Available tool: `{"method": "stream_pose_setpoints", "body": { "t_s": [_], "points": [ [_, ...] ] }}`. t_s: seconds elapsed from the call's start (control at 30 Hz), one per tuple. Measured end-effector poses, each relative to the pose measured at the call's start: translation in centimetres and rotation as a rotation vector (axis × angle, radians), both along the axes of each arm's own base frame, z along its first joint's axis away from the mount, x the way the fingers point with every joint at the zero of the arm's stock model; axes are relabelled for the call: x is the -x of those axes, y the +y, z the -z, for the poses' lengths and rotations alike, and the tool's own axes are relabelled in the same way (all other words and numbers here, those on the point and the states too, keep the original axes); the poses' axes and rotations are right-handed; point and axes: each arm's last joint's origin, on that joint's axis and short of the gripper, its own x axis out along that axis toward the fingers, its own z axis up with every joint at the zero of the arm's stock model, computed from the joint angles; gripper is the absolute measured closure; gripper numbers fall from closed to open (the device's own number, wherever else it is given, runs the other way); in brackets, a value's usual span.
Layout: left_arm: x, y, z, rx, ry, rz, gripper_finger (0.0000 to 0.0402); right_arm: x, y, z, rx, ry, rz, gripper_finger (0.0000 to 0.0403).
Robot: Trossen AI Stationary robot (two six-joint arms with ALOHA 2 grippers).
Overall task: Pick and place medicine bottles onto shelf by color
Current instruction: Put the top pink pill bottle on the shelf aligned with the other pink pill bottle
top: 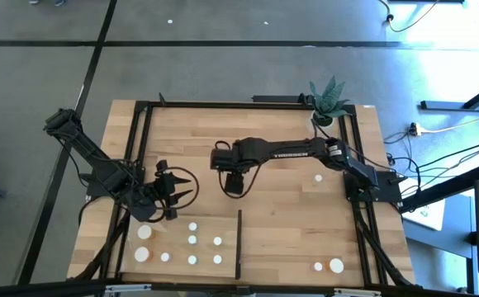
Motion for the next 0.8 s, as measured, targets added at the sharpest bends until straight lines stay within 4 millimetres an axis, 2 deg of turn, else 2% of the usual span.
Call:
{"method": "stream_pose_setpoints", "body": {
  "t_s": [0.17,0.33,0.47,0.8],
  "points": [
    [0.0,0.0,0.1,0.034,-0.001,-0.005,0.0266,1.8,0.8,-3.1,0.144,-0.018,0.084,0.0189],
    [-0.3,0.3,0.1,0.041,0.001,-0.025,0.0266,3.9,2.6,-6.2,0.274,-0.059,0.127,0.0189],
    [-0.8,1.0,0.2,0.049,0.006,-0.062,0.0266,5.6,4.4,-8.8,0.284,-0.099,0.046,0.0189],
    [-2.6,2.3,1.2,0.048,0.062,-0.142,0.0266,8.8,8.9,-12.1,0.218,-0.130,-0.192,0.0189]
  ]
}}
